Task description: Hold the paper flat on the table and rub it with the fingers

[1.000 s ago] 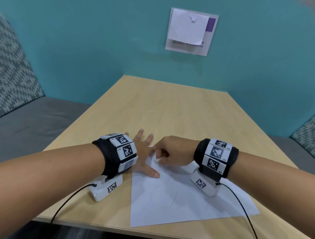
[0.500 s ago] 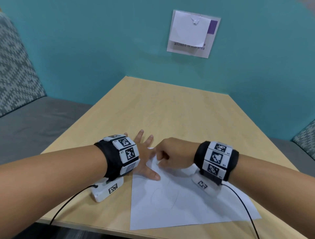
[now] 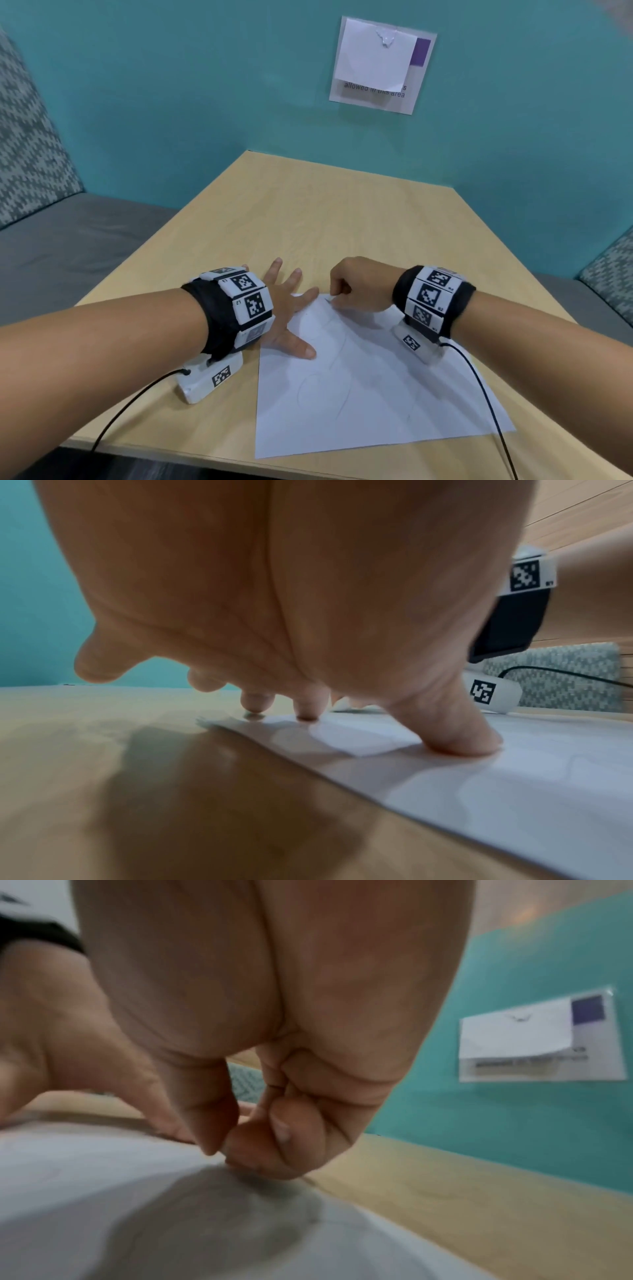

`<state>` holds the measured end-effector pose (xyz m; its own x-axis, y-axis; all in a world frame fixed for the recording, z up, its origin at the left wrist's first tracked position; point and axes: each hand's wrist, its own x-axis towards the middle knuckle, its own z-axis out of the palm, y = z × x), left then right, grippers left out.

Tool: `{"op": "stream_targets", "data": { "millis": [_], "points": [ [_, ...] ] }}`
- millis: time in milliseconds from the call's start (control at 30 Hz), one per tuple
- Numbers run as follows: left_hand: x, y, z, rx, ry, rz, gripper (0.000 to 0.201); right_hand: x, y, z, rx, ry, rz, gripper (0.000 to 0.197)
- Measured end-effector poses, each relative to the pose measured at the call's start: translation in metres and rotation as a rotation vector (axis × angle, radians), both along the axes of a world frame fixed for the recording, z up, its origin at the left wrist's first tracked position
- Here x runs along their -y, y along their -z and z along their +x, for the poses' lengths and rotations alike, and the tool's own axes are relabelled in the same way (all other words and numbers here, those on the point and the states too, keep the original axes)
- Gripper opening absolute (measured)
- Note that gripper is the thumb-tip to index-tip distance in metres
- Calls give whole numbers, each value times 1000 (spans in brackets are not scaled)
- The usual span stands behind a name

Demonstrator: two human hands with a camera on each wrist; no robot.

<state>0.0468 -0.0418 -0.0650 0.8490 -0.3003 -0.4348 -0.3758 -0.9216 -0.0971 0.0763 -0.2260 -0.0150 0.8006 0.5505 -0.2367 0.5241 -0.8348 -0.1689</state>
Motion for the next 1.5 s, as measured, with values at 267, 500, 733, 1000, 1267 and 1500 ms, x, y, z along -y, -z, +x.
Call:
{"op": "stream_targets", "data": {
  "millis": [267, 500, 733, 1000, 1267, 1500],
  "points": [
    [-1, 0, 0, -9, -5, -20, 115, -5, 3, 6, -6, 23, -1, 30],
    [1, -3, -1, -11, 1, -2, 114, -11, 6, 7, -19, 31, -1, 26],
    [1, -6, -3, -19, -7, -14, 112, -15, 4, 5, -12, 33, -23, 23],
    [2, -5, -1, -18, -13, 10, 113, -6, 7, 0, -20, 25, -22, 24],
    [1, -6, -3, -8, 10, 29, 116, 10, 9, 4, 45, 78, 0, 20],
    [10, -11, -8, 24, 61, -8, 117, 12, 9, -2, 4, -3, 50, 12]
  ]
}}
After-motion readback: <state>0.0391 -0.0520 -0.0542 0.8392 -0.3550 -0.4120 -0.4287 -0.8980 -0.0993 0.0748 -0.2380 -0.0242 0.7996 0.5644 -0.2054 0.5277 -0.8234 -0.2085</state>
